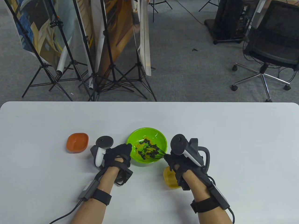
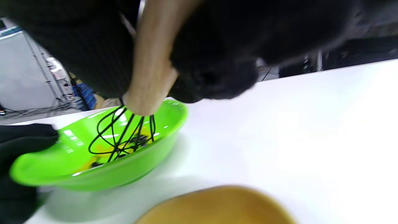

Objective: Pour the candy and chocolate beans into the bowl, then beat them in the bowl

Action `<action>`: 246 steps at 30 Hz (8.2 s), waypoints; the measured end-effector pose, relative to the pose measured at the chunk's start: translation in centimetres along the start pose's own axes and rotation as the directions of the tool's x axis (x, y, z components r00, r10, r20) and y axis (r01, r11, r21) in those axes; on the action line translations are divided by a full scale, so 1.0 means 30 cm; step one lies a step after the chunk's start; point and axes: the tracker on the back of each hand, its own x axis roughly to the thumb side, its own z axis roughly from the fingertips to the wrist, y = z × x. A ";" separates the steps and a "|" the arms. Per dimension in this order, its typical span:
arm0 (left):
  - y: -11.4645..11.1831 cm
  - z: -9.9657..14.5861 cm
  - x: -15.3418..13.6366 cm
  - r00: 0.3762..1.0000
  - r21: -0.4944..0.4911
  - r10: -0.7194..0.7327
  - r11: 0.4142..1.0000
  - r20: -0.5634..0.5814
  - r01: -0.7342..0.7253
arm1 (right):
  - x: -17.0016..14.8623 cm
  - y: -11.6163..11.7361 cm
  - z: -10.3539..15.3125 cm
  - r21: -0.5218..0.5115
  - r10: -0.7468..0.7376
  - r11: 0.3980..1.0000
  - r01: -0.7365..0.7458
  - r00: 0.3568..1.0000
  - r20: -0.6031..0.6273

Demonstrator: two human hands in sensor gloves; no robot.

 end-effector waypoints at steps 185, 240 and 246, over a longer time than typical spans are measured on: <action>-0.012 -0.019 -0.019 0.998 -0.028 0.056 0.998 -0.027 -0.057 | 0.066 -0.008 0.006 0.016 0.132 0.991 -0.132 0.991 0.001; -0.019 -0.024 -0.014 0.999 -0.061 0.050 0.997 -0.004 -0.050 | 0.071 0.150 -0.059 0.027 -0.125 0.992 0.125 0.992 0.013; -0.019 -0.022 -0.017 0.998 -0.047 0.066 0.997 -0.020 -0.067 | 0.078 0.119 -0.018 0.083 -0.098 0.992 0.090 0.990 0.100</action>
